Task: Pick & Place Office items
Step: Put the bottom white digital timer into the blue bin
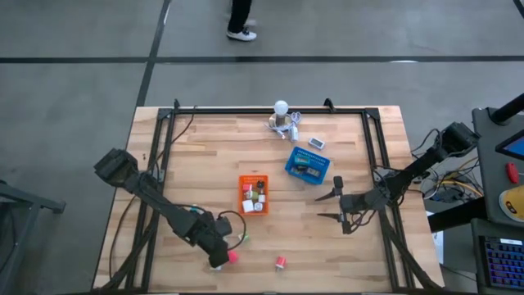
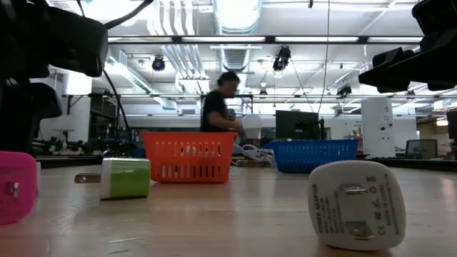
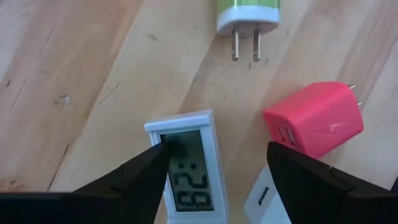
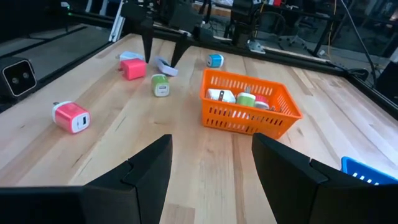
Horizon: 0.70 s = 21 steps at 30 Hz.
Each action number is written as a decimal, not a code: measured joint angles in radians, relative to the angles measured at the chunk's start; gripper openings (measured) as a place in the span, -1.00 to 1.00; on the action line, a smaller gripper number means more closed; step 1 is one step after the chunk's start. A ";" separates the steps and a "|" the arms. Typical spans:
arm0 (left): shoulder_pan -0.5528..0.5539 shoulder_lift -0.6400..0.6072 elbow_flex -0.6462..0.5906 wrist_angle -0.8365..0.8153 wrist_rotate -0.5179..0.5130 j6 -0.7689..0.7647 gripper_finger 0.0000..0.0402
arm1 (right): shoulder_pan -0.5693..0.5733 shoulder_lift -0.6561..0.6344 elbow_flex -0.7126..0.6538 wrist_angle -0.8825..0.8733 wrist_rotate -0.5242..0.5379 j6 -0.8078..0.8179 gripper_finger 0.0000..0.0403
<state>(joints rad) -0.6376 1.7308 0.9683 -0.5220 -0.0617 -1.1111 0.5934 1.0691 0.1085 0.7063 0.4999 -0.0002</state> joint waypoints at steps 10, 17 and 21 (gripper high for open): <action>0.000 0.003 0.045 -0.114 -0.013 -0.001 0.39 | 0.000 0.000 0.000 0.000 0.000 -0.002 0.09; -0.002 0.004 0.043 -0.137 -0.017 0.002 0.39 | 0.000 0.000 0.000 0.000 -0.001 0.001 0.09; -0.006 0.004 0.043 -0.138 -0.013 0.041 0.39 | 0.000 0.000 0.000 0.000 -0.001 0.001 0.09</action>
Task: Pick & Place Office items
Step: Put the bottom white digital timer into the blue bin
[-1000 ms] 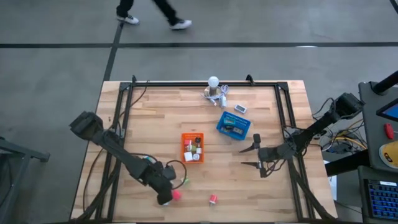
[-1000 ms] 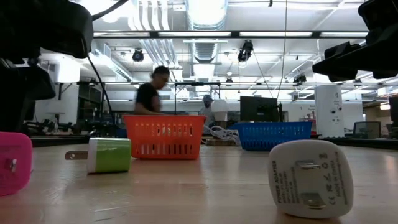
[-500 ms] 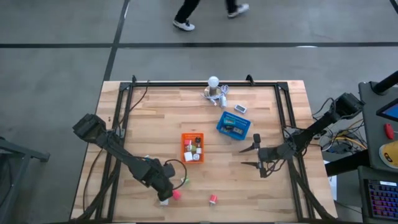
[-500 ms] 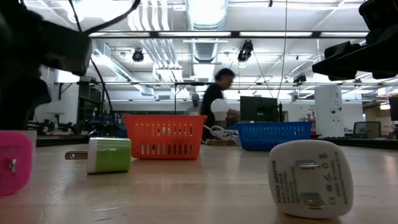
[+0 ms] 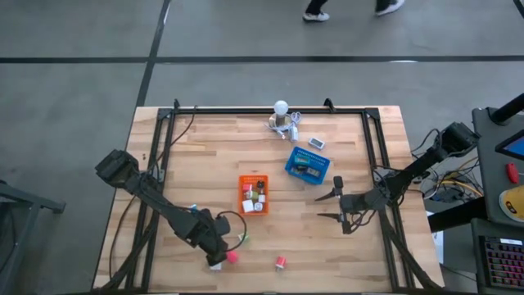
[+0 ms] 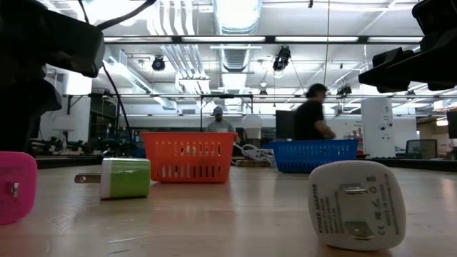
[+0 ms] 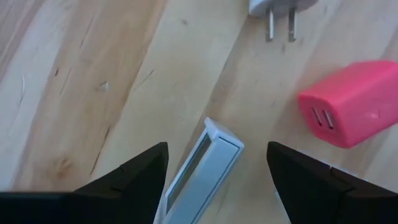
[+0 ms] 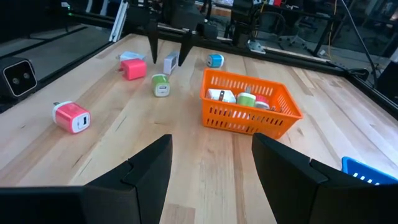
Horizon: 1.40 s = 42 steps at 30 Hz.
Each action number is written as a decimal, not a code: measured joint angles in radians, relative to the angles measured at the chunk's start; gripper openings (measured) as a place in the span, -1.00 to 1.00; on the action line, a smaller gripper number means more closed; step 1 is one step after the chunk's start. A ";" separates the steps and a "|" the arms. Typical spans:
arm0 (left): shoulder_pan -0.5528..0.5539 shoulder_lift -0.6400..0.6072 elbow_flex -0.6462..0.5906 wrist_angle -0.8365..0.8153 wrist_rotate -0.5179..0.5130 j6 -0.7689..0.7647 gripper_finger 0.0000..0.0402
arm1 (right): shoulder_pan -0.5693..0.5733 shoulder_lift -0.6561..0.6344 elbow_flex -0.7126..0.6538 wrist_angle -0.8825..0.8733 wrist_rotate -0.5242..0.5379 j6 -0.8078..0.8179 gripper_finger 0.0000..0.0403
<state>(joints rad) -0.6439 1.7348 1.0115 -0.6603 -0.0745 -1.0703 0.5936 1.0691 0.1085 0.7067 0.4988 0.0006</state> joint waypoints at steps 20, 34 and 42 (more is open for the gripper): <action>-0.028 0.000 -0.002 -0.096 -0.027 0.141 0.00 | 0.000 0.000 0.000 0.000 0.000 0.006 0.09; -0.053 -0.002 -0.002 -0.052 -0.124 0.241 -0.78 | 0.000 0.000 0.000 0.000 0.000 0.026 0.09; -0.061 -0.004 -0.002 0.002 -0.390 0.297 -0.78 | 0.000 0.000 0.000 0.000 0.000 0.027 0.09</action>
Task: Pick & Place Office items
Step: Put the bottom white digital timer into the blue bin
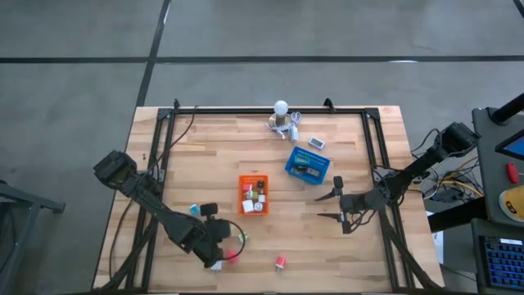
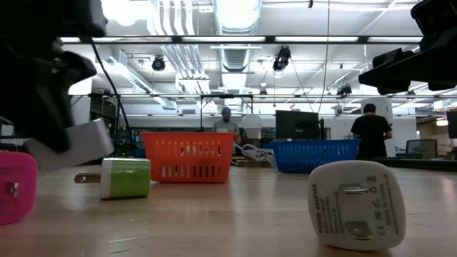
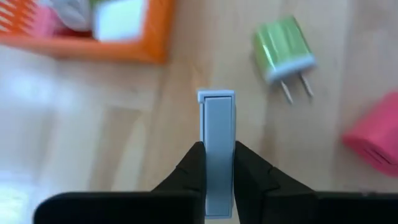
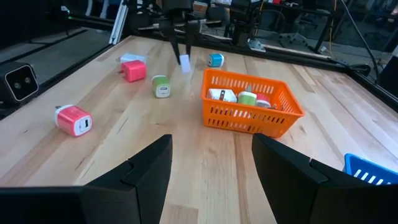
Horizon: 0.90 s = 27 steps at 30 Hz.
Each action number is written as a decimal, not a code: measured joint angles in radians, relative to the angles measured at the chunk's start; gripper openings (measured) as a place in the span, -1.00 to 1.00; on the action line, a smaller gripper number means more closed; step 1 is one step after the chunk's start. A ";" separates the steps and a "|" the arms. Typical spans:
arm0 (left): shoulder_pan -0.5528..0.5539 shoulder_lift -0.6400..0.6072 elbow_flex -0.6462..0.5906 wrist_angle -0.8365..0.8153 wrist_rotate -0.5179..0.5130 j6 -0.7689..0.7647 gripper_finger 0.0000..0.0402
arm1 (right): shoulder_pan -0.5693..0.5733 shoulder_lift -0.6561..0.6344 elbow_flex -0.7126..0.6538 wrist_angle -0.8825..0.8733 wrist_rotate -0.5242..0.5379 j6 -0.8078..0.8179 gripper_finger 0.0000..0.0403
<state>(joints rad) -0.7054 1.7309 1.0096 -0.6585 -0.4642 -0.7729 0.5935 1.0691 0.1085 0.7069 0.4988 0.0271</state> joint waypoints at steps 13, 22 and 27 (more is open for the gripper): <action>0.023 -0.165 -0.206 0.526 -0.350 0.287 -0.78 | 0.000 0.000 0.000 0.019 0.001 -0.013 0.09; 0.292 -0.186 -0.565 1.515 -0.077 0.701 -0.78 | -0.015 0.001 -0.001 0.152 0.046 -0.131 0.09; 0.485 -0.123 -0.538 1.630 0.183 0.784 -0.78 | -0.098 0.001 -0.008 0.191 0.049 -0.157 0.09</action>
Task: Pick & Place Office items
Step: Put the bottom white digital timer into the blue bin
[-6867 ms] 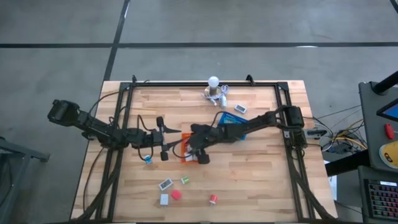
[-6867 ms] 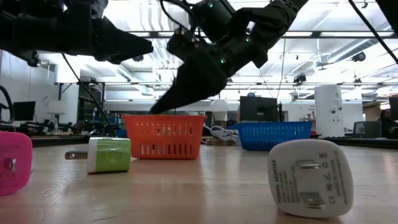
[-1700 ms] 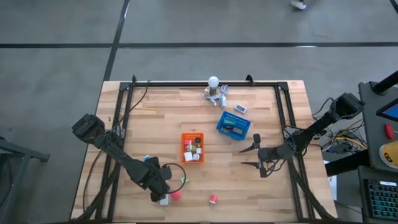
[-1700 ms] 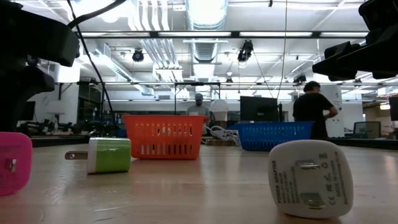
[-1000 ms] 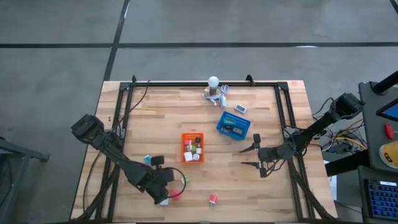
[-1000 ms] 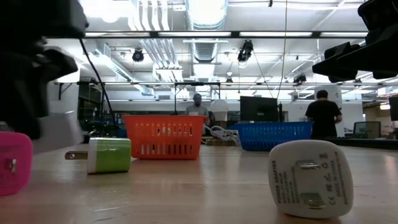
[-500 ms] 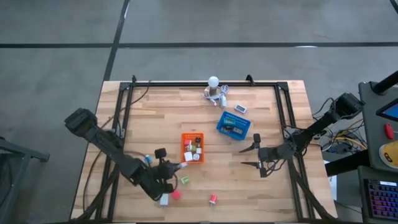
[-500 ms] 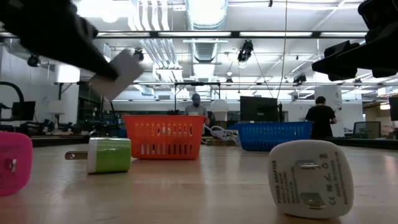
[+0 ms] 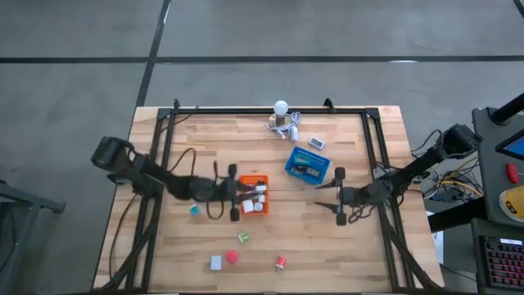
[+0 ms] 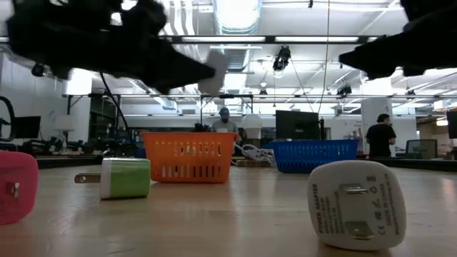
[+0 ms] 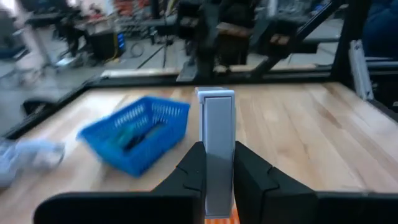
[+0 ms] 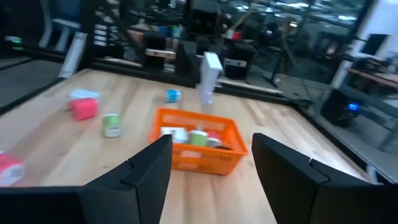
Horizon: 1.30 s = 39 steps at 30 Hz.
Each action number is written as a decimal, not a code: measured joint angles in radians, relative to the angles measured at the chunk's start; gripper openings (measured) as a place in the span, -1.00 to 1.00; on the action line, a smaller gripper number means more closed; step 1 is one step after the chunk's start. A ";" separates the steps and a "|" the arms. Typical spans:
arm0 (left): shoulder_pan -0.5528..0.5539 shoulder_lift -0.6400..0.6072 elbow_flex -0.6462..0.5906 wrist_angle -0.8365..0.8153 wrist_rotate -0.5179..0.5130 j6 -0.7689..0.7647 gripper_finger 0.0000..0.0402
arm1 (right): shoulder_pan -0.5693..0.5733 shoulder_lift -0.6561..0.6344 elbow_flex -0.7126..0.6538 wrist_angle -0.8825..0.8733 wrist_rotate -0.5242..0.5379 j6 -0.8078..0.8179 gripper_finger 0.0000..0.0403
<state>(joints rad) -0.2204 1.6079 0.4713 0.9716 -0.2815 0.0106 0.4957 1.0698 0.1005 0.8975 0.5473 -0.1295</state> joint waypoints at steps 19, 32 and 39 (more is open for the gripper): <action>0.286 0.310 0.411 -0.028 0.477 0.154 -0.78 | -0.452 0.001 -0.003 0.087 -0.420 0.077 0.09; 0.321 0.413 0.590 -0.047 0.542 0.153 -0.78 | -0.465 0.068 0.041 0.086 -0.421 0.054 0.09; 0.325 0.407 0.590 -0.069 0.551 0.154 -0.78 | -0.464 0.088 0.063 0.088 -0.420 0.039 0.09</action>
<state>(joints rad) 0.1047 2.0146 1.0611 0.9024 0.2699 0.1646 0.0315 1.1581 0.1639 0.9854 0.1268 -0.0902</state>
